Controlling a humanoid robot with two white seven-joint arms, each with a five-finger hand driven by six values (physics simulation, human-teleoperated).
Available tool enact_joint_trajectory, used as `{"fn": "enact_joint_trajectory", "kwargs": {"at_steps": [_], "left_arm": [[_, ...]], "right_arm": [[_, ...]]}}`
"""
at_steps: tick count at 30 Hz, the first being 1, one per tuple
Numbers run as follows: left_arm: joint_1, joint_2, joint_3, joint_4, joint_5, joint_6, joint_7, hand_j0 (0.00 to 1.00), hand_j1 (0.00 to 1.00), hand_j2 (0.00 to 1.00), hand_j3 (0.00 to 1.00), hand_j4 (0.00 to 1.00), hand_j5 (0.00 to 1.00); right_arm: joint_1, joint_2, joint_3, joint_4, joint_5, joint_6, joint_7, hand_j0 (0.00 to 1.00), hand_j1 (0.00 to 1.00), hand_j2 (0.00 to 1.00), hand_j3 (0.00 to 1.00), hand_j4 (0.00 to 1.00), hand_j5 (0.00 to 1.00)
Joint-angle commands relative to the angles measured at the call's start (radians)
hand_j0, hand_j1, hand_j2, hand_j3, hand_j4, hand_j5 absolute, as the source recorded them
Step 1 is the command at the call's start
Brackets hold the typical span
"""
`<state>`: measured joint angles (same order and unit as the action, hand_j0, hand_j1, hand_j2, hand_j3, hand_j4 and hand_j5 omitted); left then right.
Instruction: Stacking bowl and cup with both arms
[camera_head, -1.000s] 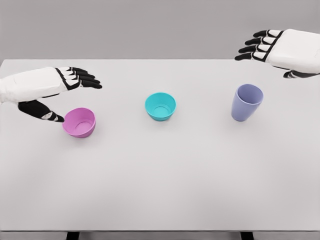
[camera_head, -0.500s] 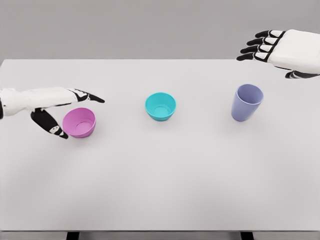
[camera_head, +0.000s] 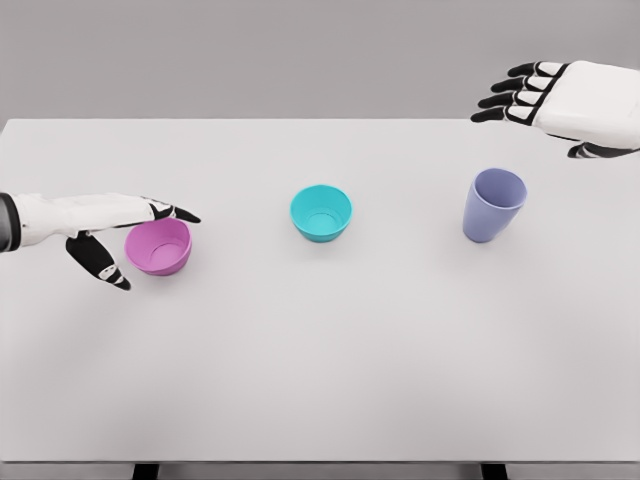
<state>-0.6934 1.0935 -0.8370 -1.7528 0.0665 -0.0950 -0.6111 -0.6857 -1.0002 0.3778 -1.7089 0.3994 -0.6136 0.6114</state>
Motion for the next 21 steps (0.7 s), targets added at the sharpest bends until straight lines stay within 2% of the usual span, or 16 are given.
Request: {"fn": "enact_joint_trajectory", "kwargs": {"at_steps": [1,3,7,12,21], "left_arm": [[0.0,-0.001,-0.001,-0.001,-0.047,-0.015,0.0,0.97,0.97,0.97,0.97,0.97,0.97],[0.0,-0.001,-0.001,-0.001,-0.083,-0.035,0.0,0.97,0.97,0.97,0.97,0.97,0.97],[-0.009,-0.023,0.001,-0.001,-0.212,-0.075,0.0,0.98,0.98,0.98,0.98,0.98,0.98],[-0.017,-0.05,0.001,0.003,-0.297,-0.089,0.0,0.99,0.99,0.99,0.99,0.99,0.99],[-0.017,-0.072,-0.001,0.012,-0.301,-0.089,0.0,1.0,1.0,1.0,1.0,1.0,1.0]], "right_arm": [[0.0,0.0,0.0,0.0,-0.002,0.003,-0.001,1.0,1.0,1.0,1.0,1.0,1.0],[0.0,0.0,0.0,0.0,-0.004,0.003,-0.001,1.0,1.0,1.0,1.0,1.0,1.0],[0.0,0.0,0.0,0.0,-0.004,0.003,-0.001,1.0,1.0,1.0,1.0,1.0,1.0],[0.0,0.0,0.0,0.0,-0.004,0.003,-0.001,1.0,1.0,1.0,1.0,1.0,1.0],[0.0,0.002,0.0,0.0,-0.004,0.003,-0.001,1.0,1.0,1.0,1.0,1.0,1.0]]}}
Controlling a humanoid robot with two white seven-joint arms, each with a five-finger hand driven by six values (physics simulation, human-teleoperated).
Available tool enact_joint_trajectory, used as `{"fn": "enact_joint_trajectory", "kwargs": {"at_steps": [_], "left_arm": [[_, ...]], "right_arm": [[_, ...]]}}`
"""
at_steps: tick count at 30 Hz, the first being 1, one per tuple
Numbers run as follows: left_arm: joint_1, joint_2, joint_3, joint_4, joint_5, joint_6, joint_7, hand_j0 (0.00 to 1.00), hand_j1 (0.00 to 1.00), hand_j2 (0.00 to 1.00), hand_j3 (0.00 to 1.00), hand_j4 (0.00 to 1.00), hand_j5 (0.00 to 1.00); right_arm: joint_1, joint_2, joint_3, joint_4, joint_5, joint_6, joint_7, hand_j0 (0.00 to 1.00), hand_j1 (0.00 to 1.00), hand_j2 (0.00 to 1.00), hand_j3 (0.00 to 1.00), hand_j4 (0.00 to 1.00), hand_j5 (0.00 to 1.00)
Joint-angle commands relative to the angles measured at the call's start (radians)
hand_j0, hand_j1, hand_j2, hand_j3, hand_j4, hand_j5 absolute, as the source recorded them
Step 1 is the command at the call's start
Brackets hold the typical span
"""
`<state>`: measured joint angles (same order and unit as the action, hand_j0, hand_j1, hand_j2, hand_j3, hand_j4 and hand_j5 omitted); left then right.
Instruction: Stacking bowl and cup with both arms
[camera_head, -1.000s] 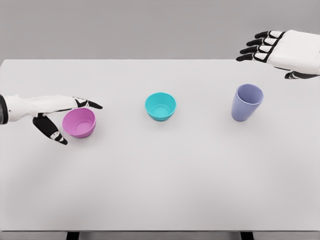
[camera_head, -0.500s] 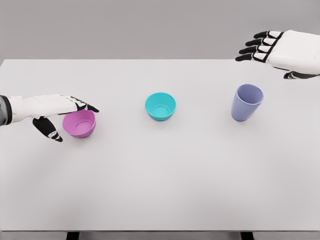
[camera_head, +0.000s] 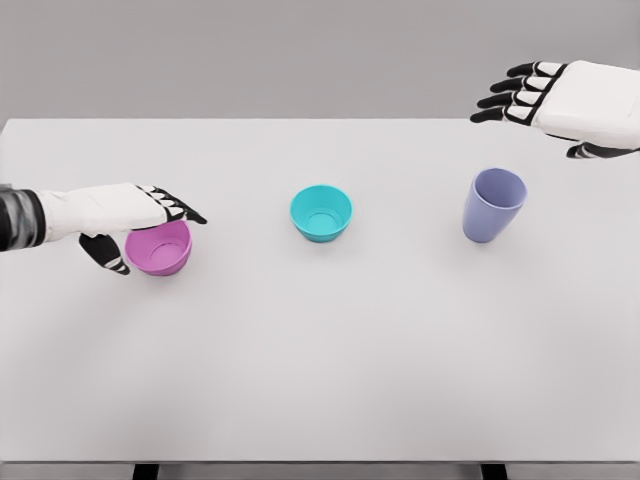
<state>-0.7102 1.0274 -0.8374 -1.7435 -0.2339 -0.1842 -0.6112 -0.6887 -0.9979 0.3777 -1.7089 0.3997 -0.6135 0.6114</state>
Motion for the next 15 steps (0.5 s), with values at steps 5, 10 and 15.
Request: {"fn": "enact_joint_trajectory", "kwargs": {"at_steps": [5,10,15], "left_arm": [[0.0,-0.02,0.0,0.018,-0.001,0.002,0.0,1.0,1.0,1.0,1.0,1.0,1.0],[0.003,-0.021,-0.005,0.018,-0.001,0.005,0.0,1.0,1.0,1.0,1.0,1.0,1.0],[0.005,-0.035,-0.012,0.05,-0.002,0.005,0.0,1.0,1.0,1.0,1.0,1.0,1.0]], "right_arm": [[0.0,-0.001,0.0,0.0,-0.002,0.003,-0.001,1.0,1.0,1.0,1.0,1.0,1.0],[0.003,-0.001,0.0,0.0,-0.002,0.003,-0.001,1.0,1.0,1.0,1.0,1.0,1.0],[0.003,-0.001,0.0,0.0,-0.004,0.003,-0.001,1.0,1.0,1.0,1.0,1.0,1.0]]}}
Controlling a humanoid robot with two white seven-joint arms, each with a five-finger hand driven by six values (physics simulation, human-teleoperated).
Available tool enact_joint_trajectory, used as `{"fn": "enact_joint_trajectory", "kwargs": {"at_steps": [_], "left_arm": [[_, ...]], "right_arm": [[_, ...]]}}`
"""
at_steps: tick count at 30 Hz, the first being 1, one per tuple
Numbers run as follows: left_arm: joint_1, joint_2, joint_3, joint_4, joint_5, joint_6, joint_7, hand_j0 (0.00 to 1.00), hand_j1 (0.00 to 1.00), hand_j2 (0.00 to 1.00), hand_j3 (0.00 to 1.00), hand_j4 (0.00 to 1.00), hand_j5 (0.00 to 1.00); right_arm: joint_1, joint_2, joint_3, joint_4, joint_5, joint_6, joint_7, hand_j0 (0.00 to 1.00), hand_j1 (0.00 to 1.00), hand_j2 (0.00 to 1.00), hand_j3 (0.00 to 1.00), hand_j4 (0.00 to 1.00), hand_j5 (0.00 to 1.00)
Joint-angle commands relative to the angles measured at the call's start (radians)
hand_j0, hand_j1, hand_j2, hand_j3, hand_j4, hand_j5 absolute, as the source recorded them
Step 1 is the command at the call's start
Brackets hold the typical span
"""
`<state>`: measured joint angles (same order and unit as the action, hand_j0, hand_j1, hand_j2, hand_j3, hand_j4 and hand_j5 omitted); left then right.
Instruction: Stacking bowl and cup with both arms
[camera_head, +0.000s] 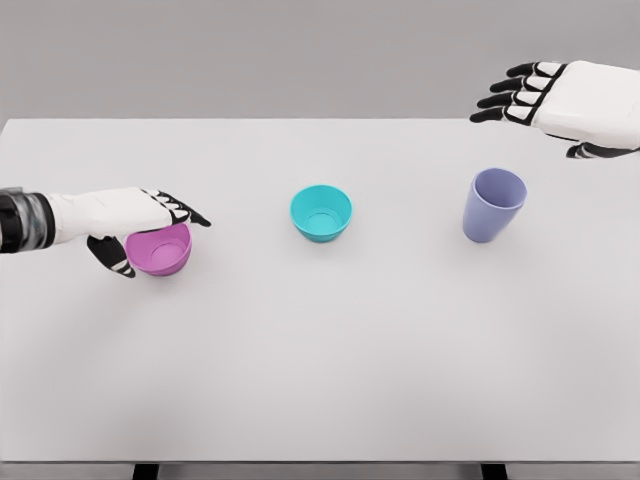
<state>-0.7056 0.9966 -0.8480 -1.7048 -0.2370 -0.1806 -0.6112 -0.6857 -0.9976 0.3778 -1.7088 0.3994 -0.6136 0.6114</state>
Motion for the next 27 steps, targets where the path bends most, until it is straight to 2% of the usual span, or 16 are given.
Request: {"fn": "enact_joint_trajectory", "kwargs": {"at_steps": [1,13,27], "left_arm": [[0.0,-0.004,-0.002,0.011,0.001,0.0,0.0,1.0,1.0,1.0,1.0,1.0,1.0],[0.005,-0.039,-0.005,0.07,-0.012,-0.003,0.0,1.0,1.0,1.0,1.0,1.0,1.0],[0.008,-0.042,-0.01,0.085,-0.013,-0.003,0.0,1.0,1.0,1.0,1.0,1.0,1.0]], "right_arm": [[0.0,-0.001,0.0,0.001,-0.004,0.003,-0.001,1.0,1.0,1.0,1.0,1.0,1.0],[0.0,-0.001,0.0,0.001,-0.004,0.003,-0.001,1.0,1.0,1.0,1.0,1.0,1.0],[0.0,-0.001,0.0,0.001,-0.004,0.003,-0.001,1.0,1.0,1.0,1.0,1.0,1.0]]}}
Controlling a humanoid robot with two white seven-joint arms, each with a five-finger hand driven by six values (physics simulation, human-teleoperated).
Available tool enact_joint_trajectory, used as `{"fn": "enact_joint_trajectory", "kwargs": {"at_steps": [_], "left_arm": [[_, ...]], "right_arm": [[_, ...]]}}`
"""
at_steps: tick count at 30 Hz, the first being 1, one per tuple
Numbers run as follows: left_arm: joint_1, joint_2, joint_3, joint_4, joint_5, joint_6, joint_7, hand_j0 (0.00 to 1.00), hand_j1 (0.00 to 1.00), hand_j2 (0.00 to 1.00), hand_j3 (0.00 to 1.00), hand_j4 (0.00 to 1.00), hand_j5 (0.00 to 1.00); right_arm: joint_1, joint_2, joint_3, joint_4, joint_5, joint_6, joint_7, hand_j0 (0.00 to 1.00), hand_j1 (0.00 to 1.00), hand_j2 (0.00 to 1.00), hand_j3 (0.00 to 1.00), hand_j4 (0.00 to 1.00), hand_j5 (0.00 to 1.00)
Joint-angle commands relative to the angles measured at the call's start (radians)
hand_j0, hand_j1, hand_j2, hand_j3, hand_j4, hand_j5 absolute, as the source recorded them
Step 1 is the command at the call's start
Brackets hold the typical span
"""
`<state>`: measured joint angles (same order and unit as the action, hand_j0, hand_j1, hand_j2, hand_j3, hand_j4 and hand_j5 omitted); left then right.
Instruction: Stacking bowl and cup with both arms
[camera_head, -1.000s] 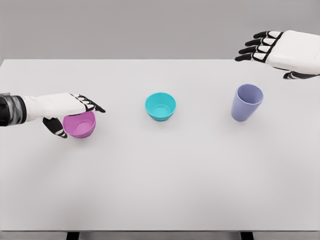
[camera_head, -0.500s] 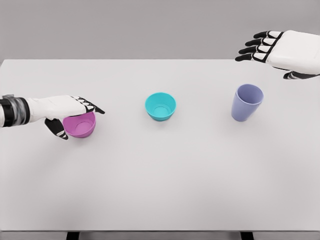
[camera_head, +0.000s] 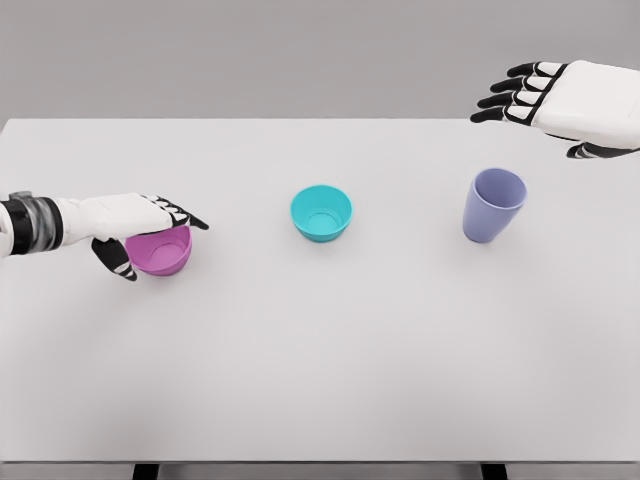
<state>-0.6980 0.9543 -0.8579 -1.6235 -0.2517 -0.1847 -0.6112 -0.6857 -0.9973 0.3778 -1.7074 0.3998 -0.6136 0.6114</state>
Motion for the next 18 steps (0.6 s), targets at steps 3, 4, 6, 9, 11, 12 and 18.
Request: {"fn": "enact_joint_trajectory", "kwargs": {"at_steps": [3,4,6,9,11,12,18], "left_arm": [[0.0,0.0,0.0,0.01,0.002,0.001,0.0,1.0,1.0,1.0,1.0,1.0,1.0],[0.002,-0.006,0.0,0.014,0.002,0.001,0.0,1.0,1.0,1.0,1.0,1.0,1.0],[0.002,-0.012,0.0,0.027,0.002,-0.001,0.0,1.0,1.0,1.0,1.0,1.0,1.0],[0.002,-0.012,0.0,0.028,0.002,-0.001,0.0,1.0,1.0,1.0,1.0,1.0,1.0],[0.0,-0.012,0.0,0.03,0.002,-0.001,0.0,1.0,1.0,1.0,1.0,1.0,1.0],[0.0,-0.012,0.0,0.03,0.002,-0.001,0.0,1.0,1.0,1.0,1.0,1.0,1.0],[0.0,-0.032,0.0,0.059,0.0,-0.001,0.0,1.0,1.0,1.0,1.0,1.0,1.0]], "right_arm": [[0.0,-0.001,0.0,0.0,-0.004,0.003,-0.001,1.0,1.0,1.0,1.0,1.0,1.0],[0.0,0.0,0.0,0.0,-0.004,0.003,-0.001,1.0,1.0,1.0,1.0,1.0,1.0],[0.0,0.0,0.0,0.0,-0.002,0.003,-0.001,1.0,1.0,1.0,1.0,1.0,1.0],[0.0,0.002,0.0,0.0,-0.004,0.003,-0.001,1.0,1.0,1.0,1.0,1.0,1.0],[0.0,0.002,0.0,0.0,-0.004,0.003,-0.001,1.0,1.0,1.0,1.0,1.0,1.0],[0.0,0.002,0.0,0.0,-0.002,0.003,-0.001,1.0,1.0,1.0,1.0,1.0,1.0],[0.0,0.002,0.0,0.0,-0.004,0.003,-0.001,1.0,1.0,1.0,1.0,1.0,1.0]]}}
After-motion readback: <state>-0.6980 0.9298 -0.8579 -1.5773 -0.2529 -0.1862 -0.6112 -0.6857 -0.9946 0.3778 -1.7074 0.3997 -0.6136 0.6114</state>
